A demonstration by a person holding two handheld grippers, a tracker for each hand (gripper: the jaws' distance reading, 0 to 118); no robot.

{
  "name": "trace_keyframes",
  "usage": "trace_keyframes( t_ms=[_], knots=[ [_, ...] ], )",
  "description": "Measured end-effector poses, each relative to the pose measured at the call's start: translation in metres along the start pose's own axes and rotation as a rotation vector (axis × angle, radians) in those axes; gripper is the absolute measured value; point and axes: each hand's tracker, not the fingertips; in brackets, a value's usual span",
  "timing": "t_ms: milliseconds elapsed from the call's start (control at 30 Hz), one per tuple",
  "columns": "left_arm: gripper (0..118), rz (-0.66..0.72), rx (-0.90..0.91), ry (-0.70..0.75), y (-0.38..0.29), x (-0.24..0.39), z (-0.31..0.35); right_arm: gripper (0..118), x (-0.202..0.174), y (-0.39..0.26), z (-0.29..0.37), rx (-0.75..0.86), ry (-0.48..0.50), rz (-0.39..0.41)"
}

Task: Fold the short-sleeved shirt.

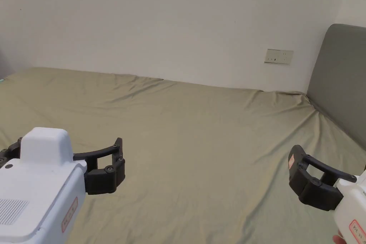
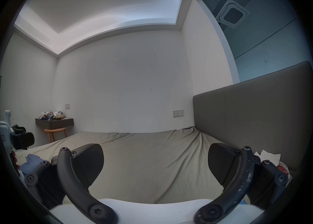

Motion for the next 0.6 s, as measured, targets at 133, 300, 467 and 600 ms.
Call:
trace_keyframes(
  t_ms=[133, 300, 467, 600],
  knots=[
    [118, 0.007, -0.002, -0.001, 0.000, 0.001, -0.001, 118, 0.000, 0.001, 0.001, 0.011, -0.012, 0.003],
    [39, -0.035, -0.008, 0.005, -0.002, 0.002, 0.001, 80, 0.000, 0.001, 0.008, 0.061, -0.006, 0.000],
    [0, -0.036, -0.049, 0.012, -0.003, 0.003, -0.001, 0, -0.005, 0.001, 0.010, 0.092, -0.065, 0.057],
    [0, -0.056, -0.058, -0.003, -0.004, 0.007, 0.003, 0, -0.003, 0.000, 0.013, 0.068, -0.042, 0.053]
  ],
)
